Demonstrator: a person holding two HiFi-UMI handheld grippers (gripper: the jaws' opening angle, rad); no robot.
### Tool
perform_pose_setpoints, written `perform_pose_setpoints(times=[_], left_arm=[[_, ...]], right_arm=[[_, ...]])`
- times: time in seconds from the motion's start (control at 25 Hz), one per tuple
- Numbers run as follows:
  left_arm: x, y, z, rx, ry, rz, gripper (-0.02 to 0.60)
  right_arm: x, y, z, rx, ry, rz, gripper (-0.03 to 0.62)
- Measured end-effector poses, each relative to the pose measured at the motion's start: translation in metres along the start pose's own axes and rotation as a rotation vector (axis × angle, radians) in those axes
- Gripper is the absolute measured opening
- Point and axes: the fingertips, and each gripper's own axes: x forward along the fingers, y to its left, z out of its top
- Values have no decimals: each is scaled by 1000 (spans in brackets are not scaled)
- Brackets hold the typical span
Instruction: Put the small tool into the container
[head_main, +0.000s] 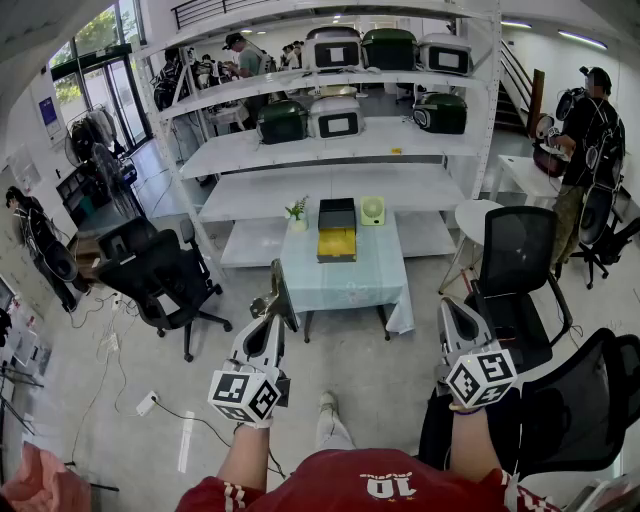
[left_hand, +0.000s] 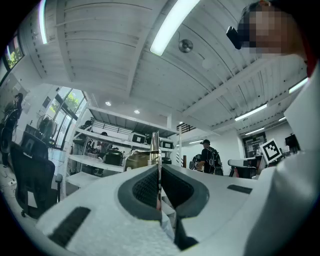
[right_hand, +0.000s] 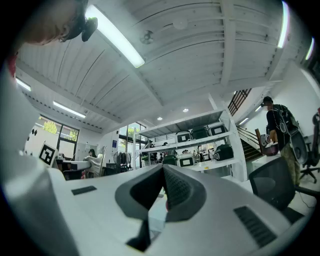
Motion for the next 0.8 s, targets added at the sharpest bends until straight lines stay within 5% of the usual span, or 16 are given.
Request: perform_pose_setpoints(times=[0.8], left_arm=[[7,-14,0,13,-6,-18,6]], right_arm=[[0,-2,-8,-28,14,-1,3]])
